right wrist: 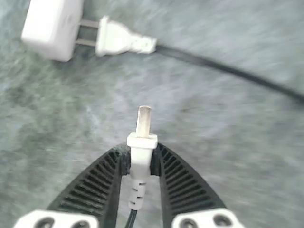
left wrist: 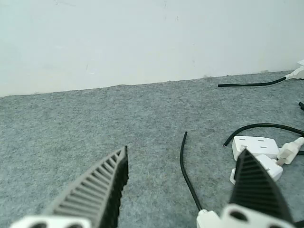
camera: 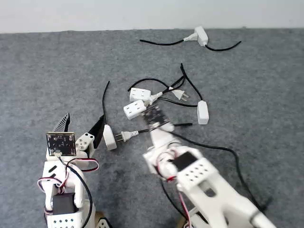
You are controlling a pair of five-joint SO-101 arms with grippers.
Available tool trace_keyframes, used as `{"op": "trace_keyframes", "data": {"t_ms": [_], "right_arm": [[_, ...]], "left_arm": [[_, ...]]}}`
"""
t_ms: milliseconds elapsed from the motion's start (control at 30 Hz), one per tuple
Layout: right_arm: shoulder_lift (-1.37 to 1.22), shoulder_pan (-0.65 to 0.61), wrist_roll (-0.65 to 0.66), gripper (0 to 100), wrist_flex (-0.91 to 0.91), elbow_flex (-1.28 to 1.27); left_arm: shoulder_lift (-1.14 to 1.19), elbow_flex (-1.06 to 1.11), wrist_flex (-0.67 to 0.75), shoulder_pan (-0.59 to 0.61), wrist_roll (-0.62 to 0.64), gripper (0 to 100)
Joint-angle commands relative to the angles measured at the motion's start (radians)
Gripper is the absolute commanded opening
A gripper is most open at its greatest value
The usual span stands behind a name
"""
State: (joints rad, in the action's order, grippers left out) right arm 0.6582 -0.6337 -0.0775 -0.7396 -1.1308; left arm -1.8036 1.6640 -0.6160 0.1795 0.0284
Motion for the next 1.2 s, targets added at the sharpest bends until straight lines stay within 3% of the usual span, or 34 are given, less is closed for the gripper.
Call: {"op": "trace_keyframes", "data": {"t_ms": [0, 100, 267, 333, 467, 600, 933, 1167], "right_arm": [[0.236, 0.088, 0.235, 0.8, -0.134, 0.041], [0.361, 0.093, 0.365, 0.8, -0.159, 0.041], [0.499, 0.088, 0.382, 0.8, -0.131, 0.052], [0.504, 0.061, 0.394, 0.8, -0.111, 0.066], [0.443, -0.067, 0.503, 0.8, -0.111, 0.12], [0.305, -0.139, 0.512, 0.8, -0.099, 0.221], [-0.097, -0.142, 0.56, 0.8, 0.013, 0.419], [-0.087, -0.14, 0.555, 0.8, 0.019, 0.414]], "left_arm": [[-0.017, -0.012, 0.034, -0.006, -0.009, 35], [-0.017, -0.012, 0.034, -0.008, -0.009, 35], [-0.017, -0.019, 0.021, -0.011, -0.009, 35], [-0.017, -0.073, -0.055, -0.012, -0.005, 35], [-0.02, -0.22, -0.233, -0.074, -0.002, 35], [-0.02, -0.277, -0.307, -0.146, -0.003, 35], [-0.021, -0.429, -0.436, -0.149, -0.029, 35], [-0.021, -0.394, -0.419, -0.157, -0.057, 35]]}}
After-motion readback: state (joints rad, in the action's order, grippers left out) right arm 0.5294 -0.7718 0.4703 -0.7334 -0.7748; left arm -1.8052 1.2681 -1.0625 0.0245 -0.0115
